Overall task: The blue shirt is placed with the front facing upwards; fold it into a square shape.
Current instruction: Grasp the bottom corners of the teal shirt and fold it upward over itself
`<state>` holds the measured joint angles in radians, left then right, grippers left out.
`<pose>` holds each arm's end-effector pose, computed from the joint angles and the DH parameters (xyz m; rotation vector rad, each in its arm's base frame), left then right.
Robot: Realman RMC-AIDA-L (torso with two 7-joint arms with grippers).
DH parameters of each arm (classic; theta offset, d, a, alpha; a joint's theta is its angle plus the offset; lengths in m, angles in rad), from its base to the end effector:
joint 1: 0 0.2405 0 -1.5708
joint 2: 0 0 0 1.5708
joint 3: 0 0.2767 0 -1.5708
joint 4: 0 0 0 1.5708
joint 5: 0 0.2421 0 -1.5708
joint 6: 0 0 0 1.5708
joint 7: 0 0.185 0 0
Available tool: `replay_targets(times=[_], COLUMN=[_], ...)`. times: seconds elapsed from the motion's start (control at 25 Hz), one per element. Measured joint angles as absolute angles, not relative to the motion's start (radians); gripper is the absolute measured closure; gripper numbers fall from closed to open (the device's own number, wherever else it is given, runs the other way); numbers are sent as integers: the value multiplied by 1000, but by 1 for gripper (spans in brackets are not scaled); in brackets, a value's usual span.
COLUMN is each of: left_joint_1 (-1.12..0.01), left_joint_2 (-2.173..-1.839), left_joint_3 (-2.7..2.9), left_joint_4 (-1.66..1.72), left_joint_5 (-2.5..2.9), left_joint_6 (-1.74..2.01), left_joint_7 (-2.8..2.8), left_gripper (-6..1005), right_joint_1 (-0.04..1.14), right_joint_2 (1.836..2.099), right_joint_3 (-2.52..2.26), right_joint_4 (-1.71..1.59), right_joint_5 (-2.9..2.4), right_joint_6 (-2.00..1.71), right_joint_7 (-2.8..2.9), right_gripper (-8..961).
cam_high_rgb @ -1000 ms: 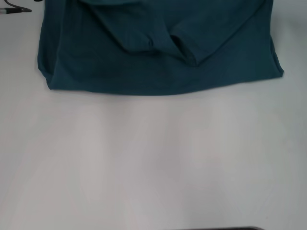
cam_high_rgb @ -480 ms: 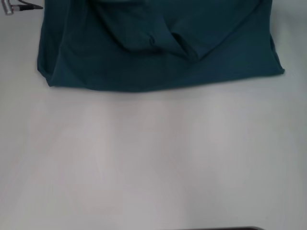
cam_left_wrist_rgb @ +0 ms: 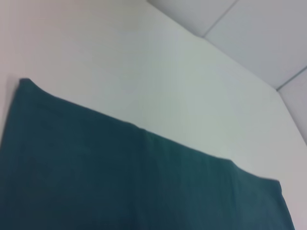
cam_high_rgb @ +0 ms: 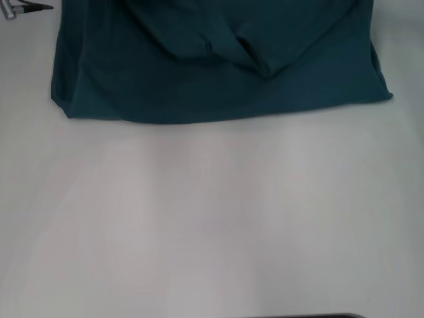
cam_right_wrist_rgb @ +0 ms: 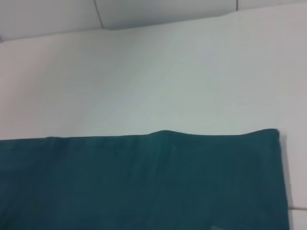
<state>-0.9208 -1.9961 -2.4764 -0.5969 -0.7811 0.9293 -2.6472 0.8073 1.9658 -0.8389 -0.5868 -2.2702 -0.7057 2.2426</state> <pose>-0.2318 0.5540 0.0026 -1.8922 -1.6383 -0.5658 0.2918 0.5525 0.0229 -1.9556 1.1492 0.3076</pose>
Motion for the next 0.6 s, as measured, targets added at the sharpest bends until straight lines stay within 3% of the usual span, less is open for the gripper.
replay_targets(times=[0.6], left_joint_1=[-921], left_joint_2=[-2002], left_joint_3=[-2440], left_joint_4=[-589], left_joint_5=[-779], left_joint_6=[915], left_joint_7=[-2635], left_gripper=[945], right_joint_1=[811], right_joint_2=[1984], right_joint_3=[-860], right_joint_4=[-583], right_joint_5=[-2270], right_joint_6=[-640], right_joint_7=[2213], right_gripper=[937])
